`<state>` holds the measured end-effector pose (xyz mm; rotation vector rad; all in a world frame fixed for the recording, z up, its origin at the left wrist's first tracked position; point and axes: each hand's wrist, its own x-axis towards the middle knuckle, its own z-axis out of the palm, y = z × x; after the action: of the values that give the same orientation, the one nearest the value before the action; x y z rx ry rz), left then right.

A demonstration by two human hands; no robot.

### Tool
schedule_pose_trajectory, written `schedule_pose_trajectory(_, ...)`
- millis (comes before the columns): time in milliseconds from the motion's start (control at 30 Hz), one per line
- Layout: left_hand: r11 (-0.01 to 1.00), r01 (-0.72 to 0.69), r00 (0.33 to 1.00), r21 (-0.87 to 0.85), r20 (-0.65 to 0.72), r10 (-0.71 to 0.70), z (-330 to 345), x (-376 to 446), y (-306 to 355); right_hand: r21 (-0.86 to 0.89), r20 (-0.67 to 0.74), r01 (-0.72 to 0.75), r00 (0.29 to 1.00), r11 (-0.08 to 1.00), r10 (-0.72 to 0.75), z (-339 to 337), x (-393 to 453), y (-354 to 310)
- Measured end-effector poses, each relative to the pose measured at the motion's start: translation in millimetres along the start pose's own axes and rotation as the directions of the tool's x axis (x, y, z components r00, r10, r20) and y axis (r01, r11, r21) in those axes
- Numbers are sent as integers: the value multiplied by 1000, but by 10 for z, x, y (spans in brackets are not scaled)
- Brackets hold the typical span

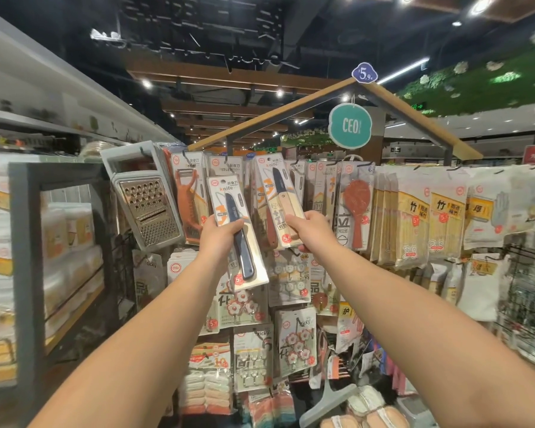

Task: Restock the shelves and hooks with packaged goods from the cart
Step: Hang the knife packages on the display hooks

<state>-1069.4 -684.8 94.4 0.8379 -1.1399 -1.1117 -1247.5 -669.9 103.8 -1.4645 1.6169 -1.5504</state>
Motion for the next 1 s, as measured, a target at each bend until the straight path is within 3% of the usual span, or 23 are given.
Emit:
schedule_pose_trajectory(567, 1000, -24, 1000, -21, 15, 24, 77, 51, -48, -57, -6, -39, 999, 998, 39, 99, 113, -72)
schedule_pose_trajectory(767, 1000, -7, 1000, -12, 11, 7, 50, 104, -89, -109, 21, 16, 1000, 994, -14, 86, 150, 15)
schedule_pose_trajectory(1000, 1000, -14, 1000, -3, 24, 15, 41, 96, -55, -14, -58, 7, 998, 1000, -7, 127, 164, 62)
